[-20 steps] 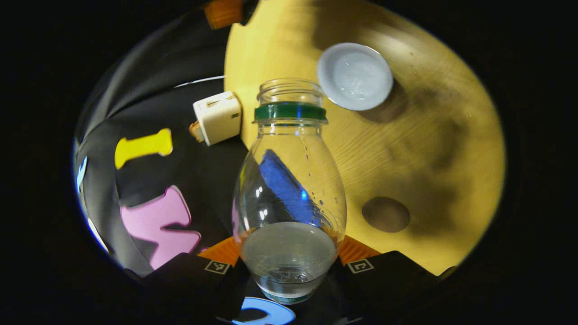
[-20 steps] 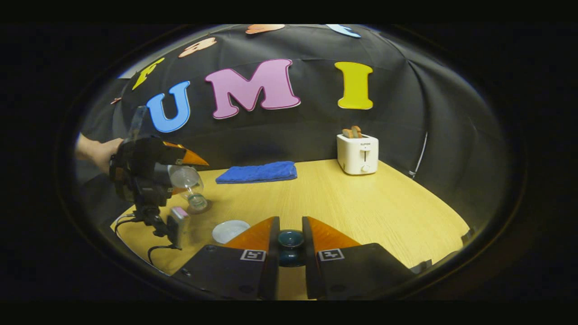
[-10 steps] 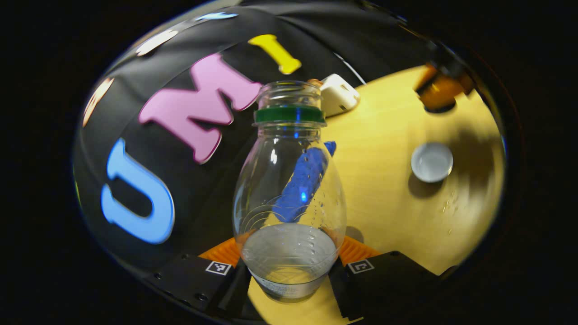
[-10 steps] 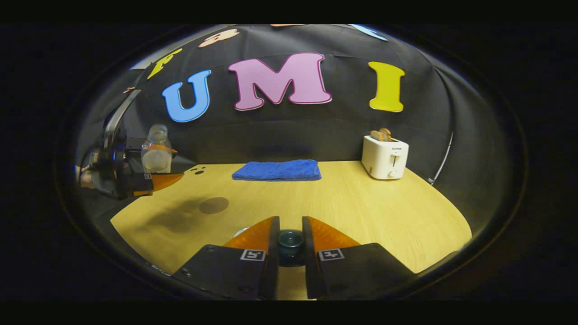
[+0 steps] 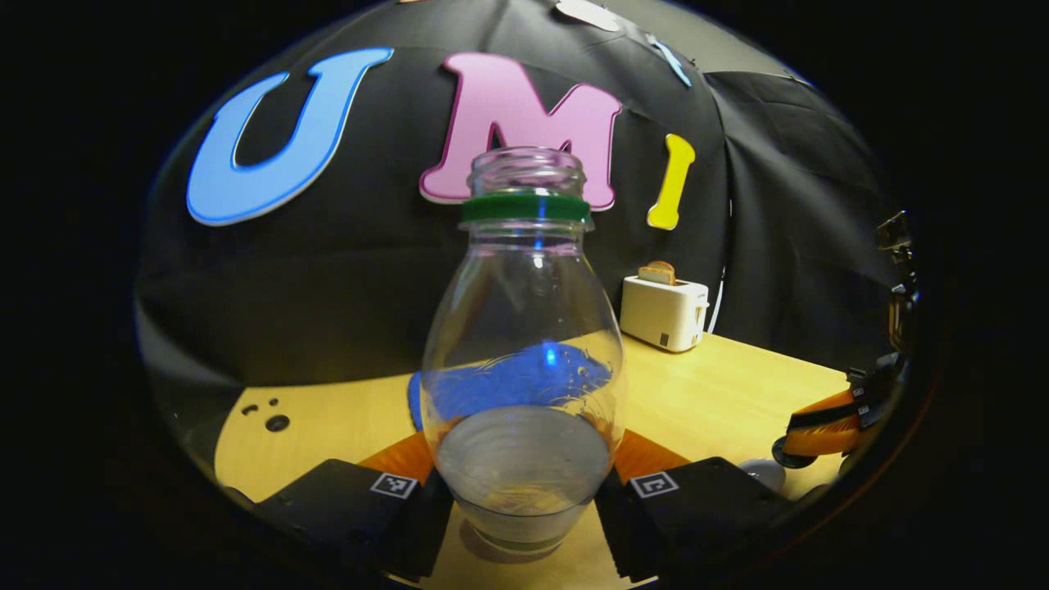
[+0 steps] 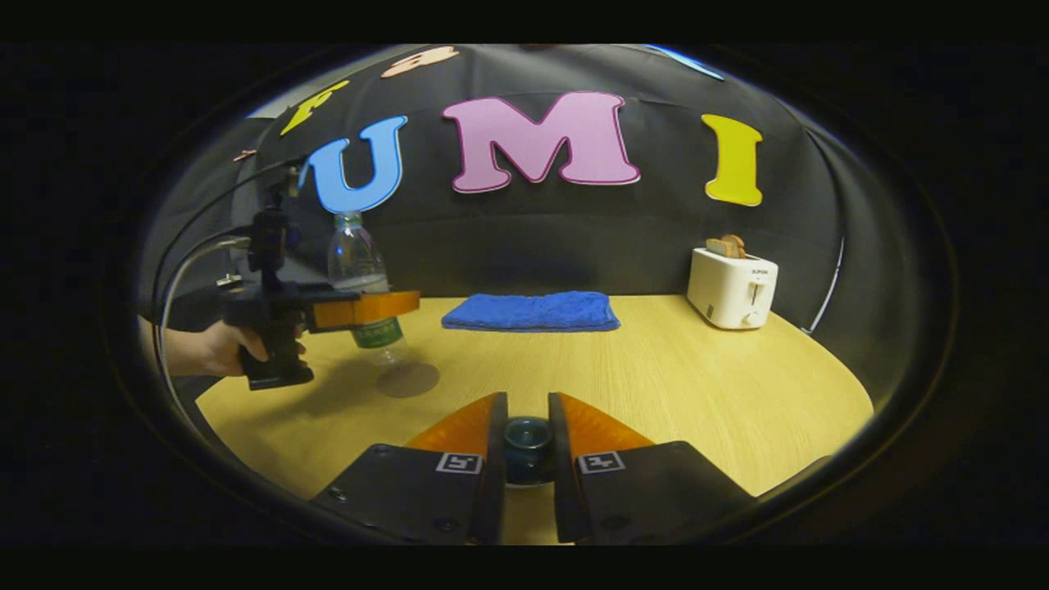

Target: Open the teacup lid with one hand, grasp the water bottle and pour water into the teacup with the other hand; after pouring, place the water bottle on the coaster and then close the teacup lid.

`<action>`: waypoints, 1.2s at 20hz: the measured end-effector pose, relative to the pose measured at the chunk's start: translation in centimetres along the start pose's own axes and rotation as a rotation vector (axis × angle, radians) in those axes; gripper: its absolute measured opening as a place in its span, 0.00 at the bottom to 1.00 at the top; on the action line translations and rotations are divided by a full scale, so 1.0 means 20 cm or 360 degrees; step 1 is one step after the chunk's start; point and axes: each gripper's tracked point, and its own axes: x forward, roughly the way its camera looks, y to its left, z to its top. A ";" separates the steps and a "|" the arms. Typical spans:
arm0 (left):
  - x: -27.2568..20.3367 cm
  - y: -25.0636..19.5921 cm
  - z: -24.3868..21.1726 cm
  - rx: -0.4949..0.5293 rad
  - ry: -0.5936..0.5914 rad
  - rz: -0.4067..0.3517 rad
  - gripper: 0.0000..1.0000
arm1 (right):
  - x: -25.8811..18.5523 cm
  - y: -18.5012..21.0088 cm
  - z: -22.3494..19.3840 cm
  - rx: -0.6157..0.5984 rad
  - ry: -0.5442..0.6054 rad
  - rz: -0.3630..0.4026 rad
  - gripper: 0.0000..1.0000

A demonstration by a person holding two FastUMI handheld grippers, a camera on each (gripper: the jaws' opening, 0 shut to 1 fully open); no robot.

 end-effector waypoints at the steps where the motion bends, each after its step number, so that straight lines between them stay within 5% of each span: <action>1: 0.02 -0.01 -0.01 -0.0064 -0.0012 -0.0022 0.80 | 0.01 0.01 -0.02 0.0010 0.0007 0.0004 0.32; 13: 0.13 0.07 -0.27 -0.0028 0.0103 0.0076 0.89 | 0.04 0.08 -0.07 0.0025 0.0057 0.0071 0.27; 14: 0.10 0.06 -0.28 -0.0019 0.0132 0.0066 0.98 | 0.05 0.09 -0.08 0.0030 0.0064 0.0076 0.23; 24: -0.21 0.02 -0.37 -0.0003 0.0292 0.0030 0.98 | 0.06 0.05 -0.04 0.0027 0.0032 0.0048 0.32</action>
